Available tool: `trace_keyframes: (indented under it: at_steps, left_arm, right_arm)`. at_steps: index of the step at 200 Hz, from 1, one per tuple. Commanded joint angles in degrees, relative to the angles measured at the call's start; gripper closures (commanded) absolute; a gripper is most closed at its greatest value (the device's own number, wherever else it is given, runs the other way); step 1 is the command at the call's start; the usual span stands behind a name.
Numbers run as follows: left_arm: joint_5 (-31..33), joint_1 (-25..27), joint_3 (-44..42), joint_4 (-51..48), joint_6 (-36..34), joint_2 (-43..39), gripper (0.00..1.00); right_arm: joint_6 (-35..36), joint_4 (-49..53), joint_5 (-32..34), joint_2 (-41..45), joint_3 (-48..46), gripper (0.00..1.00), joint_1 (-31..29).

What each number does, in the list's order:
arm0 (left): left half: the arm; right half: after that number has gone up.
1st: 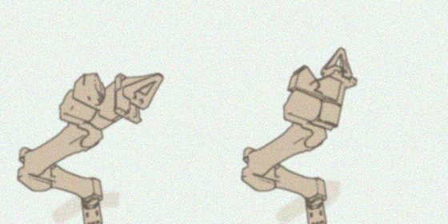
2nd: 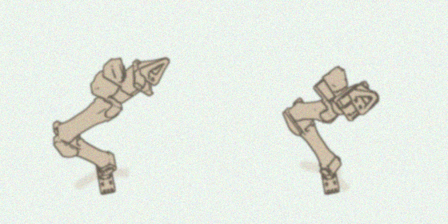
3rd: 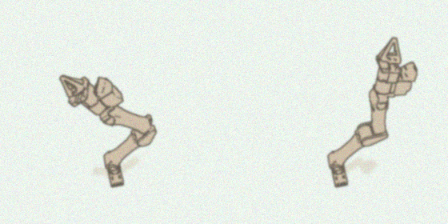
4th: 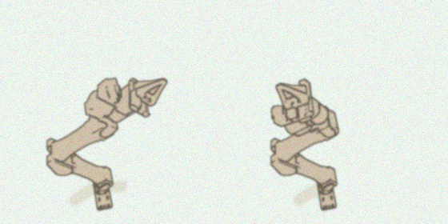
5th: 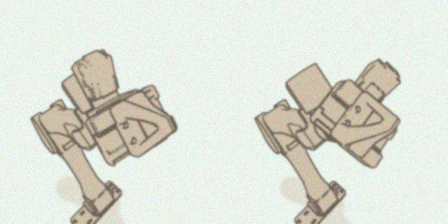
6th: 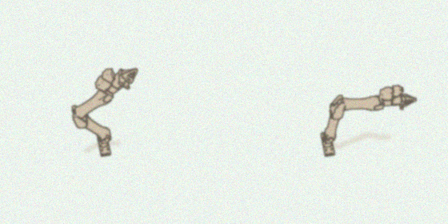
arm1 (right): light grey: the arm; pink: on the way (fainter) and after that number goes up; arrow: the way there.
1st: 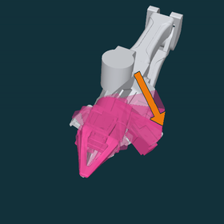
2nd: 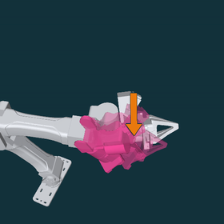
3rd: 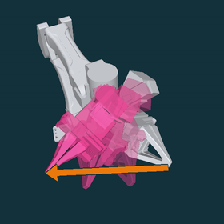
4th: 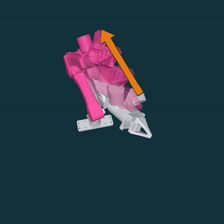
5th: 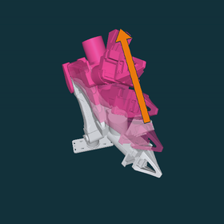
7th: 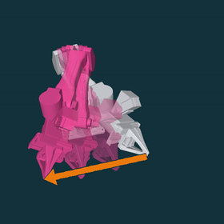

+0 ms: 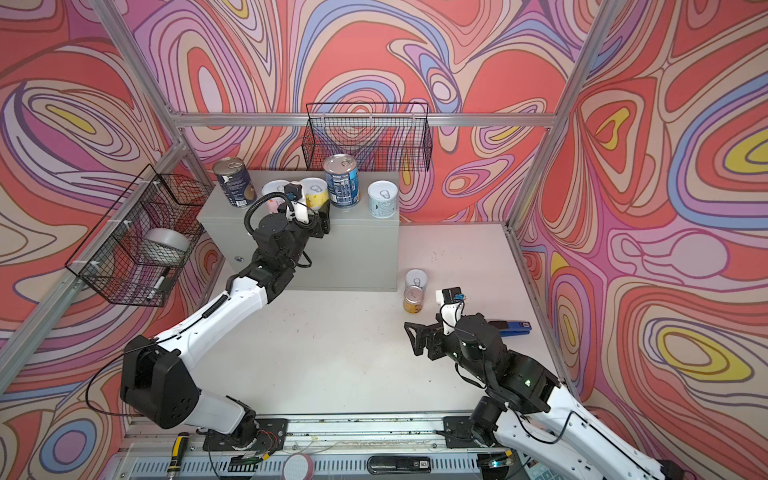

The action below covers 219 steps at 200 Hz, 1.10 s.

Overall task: Place and organize the canned foods onto the counter
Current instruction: 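Carry the yellow can onto the cabinet top while the right gripper moves off, then open the left gripper and release the yellow can beside the pink can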

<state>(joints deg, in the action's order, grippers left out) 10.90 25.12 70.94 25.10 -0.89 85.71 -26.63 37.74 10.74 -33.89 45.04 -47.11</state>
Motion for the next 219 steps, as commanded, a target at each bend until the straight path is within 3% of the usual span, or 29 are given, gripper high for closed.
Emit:
trace_keyframes:
  at_steps: [1, 12, 111, 137, 167, 219]
  left_arm:
    - [-1.53, -0.25, -1.97, 2.30, 0.56, 0.43, 0.10]
    - [-1.49, -0.23, -2.53, 2.49, 0.70, 0.25, 0.00]
    - [-4.82, -0.09, -8.80, 3.46, 2.99, -4.57, 0.00]
    - [-6.15, 0.44, -9.18, 1.63, 2.18, -5.53, 0.00]
    - [-3.75, 2.13, -11.30, 1.06, 0.11, -7.90, 0.00]
    - [0.22, 5.36, -14.69, -2.69, -1.61, -13.38, 0.00]
  right_arm:
    - [-0.17, -1.06, -0.12, -0.62, 1.19, 0.04, -0.11]
    - [-0.03, -1.38, -0.42, -0.95, 1.28, 0.04, -0.10]
    - [0.53, -2.82, -2.04, -3.12, 1.24, 0.04, -0.08]
    - [-0.03, -1.08, 1.38, -4.14, 1.76, 0.04, -0.04]
    - [-2.04, 2.45, 6.39, -6.20, 2.74, 0.03, -0.13]
    - [-7.59, 3.64, 7.61, -11.75, 2.51, 0.05, -0.03]
